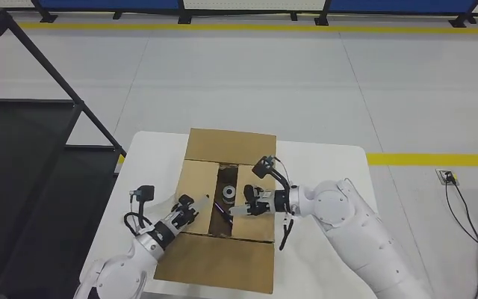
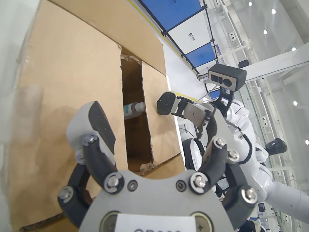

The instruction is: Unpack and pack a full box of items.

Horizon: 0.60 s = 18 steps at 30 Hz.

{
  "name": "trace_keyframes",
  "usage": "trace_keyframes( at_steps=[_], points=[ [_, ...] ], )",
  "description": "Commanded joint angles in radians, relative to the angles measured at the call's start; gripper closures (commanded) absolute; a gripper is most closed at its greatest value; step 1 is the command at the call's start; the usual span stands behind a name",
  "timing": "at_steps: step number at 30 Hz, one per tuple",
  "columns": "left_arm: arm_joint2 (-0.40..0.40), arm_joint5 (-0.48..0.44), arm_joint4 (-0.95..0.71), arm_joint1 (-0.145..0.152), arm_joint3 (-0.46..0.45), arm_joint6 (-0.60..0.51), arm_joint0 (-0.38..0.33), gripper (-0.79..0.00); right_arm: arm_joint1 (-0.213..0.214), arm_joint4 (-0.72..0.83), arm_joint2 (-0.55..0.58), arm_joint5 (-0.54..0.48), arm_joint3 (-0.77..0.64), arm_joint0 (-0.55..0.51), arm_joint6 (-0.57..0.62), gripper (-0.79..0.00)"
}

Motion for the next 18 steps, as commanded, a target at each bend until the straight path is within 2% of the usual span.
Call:
trace_keyframes(
  at_steps=[1, 5, 9, 15, 18],
  points=[
    [-0.025, -0.012, -0.006, 0.003, -0.026, -0.01, 0.013, -0.785, 0.002, 0.002, 0.008, -0.005, -0.013, 0.0, -0.009, -0.785],
    [-0.104, -0.041, -0.068, 0.011, -0.073, -0.033, 0.049, -0.785, 0.006, -0.004, 0.019, -0.011, -0.041, 0.001, -0.021, -0.785],
    [-0.227, -0.08, -0.158, 0.022, -0.094, -0.094, 0.11, -0.785, 0.011, -0.057, 0.024, 0.006, -0.07, 0.006, -0.015, -0.785],
    [-0.403, -0.151, -0.274, 0.042, -0.07, -0.297, 0.215, -0.785, 0.011, -0.057, 0.024, 0.006, -0.07, 0.006, -0.015, -0.785],
    [-0.445, -0.169, -0.288, 0.053, -0.031, -0.408, 0.242, -0.785, 0.012, -0.048, 0.038, 0.019, -0.072, -0.014, -0.068, -0.785]
  ],
)
